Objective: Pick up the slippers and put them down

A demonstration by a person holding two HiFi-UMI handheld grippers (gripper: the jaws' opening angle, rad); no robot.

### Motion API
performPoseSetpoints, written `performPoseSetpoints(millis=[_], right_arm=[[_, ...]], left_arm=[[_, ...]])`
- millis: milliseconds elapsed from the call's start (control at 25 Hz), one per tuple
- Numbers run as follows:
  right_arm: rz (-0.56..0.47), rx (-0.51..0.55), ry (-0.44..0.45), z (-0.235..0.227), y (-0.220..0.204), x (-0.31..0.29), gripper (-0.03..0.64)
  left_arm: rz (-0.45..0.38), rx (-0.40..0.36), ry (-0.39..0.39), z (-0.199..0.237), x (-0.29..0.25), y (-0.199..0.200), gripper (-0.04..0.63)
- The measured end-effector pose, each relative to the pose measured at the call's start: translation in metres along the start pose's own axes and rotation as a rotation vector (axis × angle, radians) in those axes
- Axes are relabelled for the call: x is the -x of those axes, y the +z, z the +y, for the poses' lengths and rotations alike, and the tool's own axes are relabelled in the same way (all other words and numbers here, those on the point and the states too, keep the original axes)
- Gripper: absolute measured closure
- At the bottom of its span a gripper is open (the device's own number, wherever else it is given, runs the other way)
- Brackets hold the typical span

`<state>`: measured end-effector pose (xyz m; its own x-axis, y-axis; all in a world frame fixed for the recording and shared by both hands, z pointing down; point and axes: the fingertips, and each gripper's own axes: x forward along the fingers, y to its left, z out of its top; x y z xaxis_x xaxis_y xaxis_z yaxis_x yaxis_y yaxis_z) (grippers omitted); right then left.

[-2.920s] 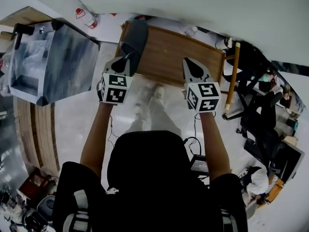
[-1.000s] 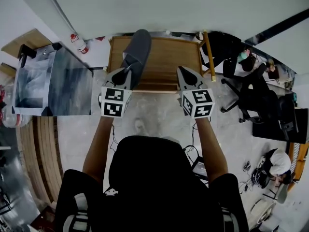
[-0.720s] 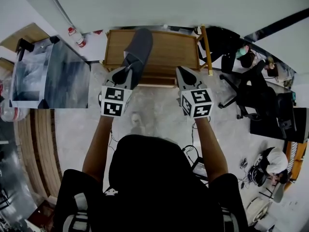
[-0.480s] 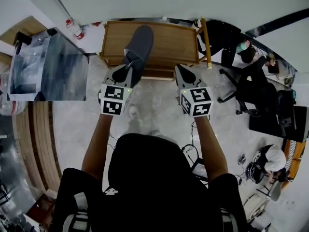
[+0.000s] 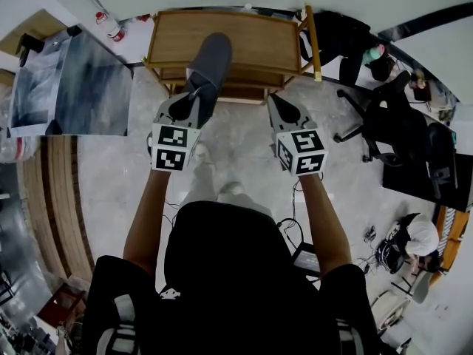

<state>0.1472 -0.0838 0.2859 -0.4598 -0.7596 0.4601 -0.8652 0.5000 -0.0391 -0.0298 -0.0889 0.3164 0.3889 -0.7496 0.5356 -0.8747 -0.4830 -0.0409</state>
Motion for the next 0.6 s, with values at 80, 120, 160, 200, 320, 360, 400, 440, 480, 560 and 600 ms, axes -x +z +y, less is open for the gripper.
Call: performPoseSetpoints(millis=[80,120,160,200,320,360,400,440,480,560,600], right_arm=[[0.004,-0.001,0.001,0.001,-0.010,0.008,0.618],[0.006,-0.003,0.001,0.001,-0.014,0.012,0.620],[0.007,-0.005,0.002,0.001,-0.019,0.016,0.620],[0.007,-0.008,0.004,0.002,-0.023,0.020,0.619],[0.010,-0.016,0.015,0.006,-0.039,0.032,0.619],[0.013,-0.016,0.019,0.008,-0.044,0.036,0.619],[0.015,-0.017,0.021,0.010,-0.049,0.040,0.618],[0.016,-0.018,0.023,0.011,-0.054,0.043,0.619],[0.017,-0.021,0.025,0.013,-0.058,0.047,0.620],[0.018,-0.023,0.028,0.015,-0.066,0.053,0.618],[0.019,-0.022,0.031,0.017,-0.069,0.056,0.618]], left_arm=[[0.007,-0.001,0.000,-0.008,0.003,-0.009,0.572],[0.012,-0.002,0.001,-0.013,0.004,-0.013,0.572],[0.015,-0.003,0.003,-0.017,0.005,-0.018,0.572],[0.019,0.000,0.004,-0.021,0.006,-0.021,0.572],[0.030,0.023,0.000,-0.037,0.012,-0.031,0.572],[0.032,0.020,0.001,-0.041,0.014,-0.034,0.572],[0.033,0.014,0.000,-0.045,0.016,-0.037,0.572],[0.034,0.010,-0.003,-0.050,0.018,-0.040,0.572],[0.036,0.007,-0.006,-0.054,0.020,-0.043,0.572],[0.036,0.001,-0.001,-0.060,0.023,-0.048,0.572],[0.035,0.000,0.002,-0.063,0.024,-0.050,0.572]])
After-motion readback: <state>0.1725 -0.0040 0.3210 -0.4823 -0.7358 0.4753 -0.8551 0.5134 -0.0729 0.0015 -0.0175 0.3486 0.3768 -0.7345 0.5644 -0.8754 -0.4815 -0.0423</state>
